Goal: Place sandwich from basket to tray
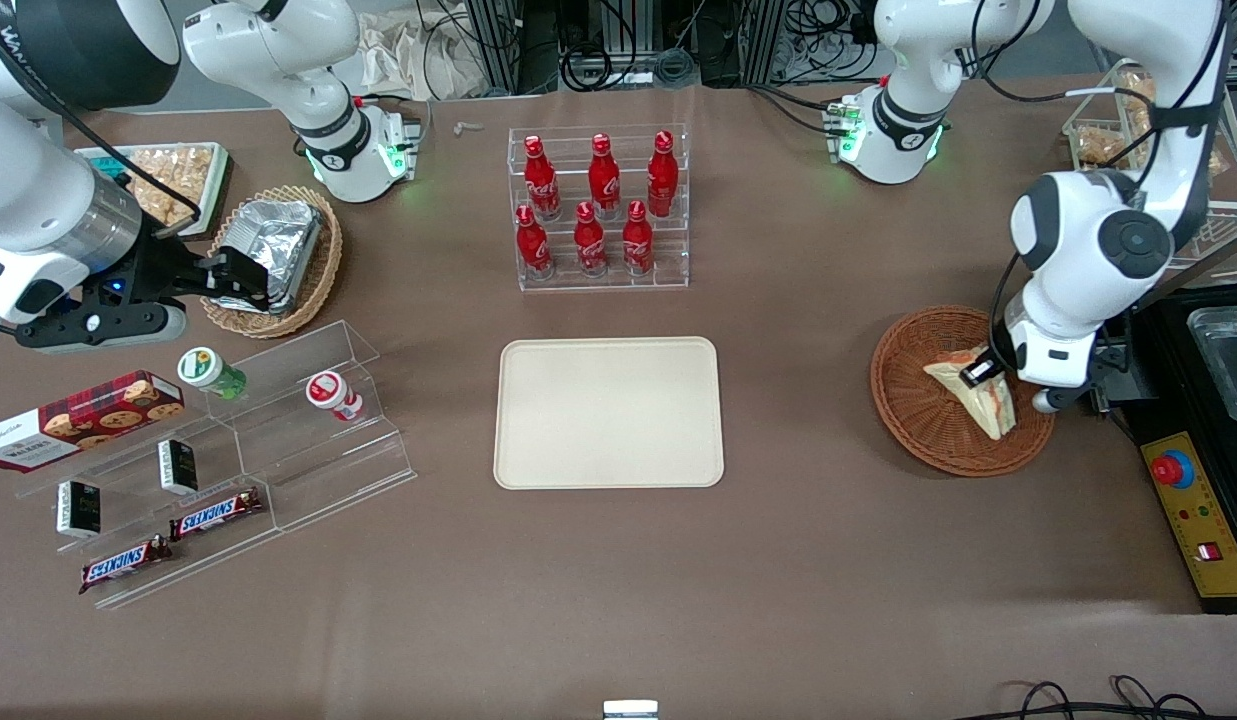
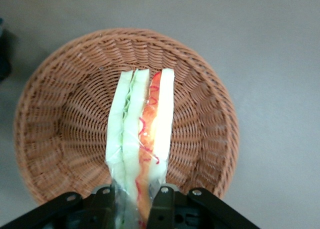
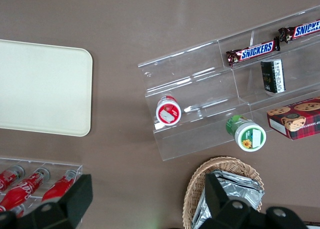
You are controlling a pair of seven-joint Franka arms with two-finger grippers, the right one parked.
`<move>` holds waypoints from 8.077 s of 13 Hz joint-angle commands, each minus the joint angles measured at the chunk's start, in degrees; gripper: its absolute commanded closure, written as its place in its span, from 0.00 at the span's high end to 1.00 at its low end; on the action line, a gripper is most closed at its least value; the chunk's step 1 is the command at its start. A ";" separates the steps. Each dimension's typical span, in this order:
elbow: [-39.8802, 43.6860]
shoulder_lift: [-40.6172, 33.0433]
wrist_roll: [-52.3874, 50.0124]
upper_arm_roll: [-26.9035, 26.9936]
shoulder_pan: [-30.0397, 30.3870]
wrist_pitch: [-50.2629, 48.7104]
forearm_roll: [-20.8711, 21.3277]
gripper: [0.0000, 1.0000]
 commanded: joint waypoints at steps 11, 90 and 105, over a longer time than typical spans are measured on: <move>45.77 15.41 11.01 -21.38 -0.62 -34.73 -2.26 0.00; 41.44 6.90 19.09 3.72 -10.64 -32.52 2.05 1.00; 43.05 9.28 25.34 9.09 -11.78 -32.27 -6.03 1.00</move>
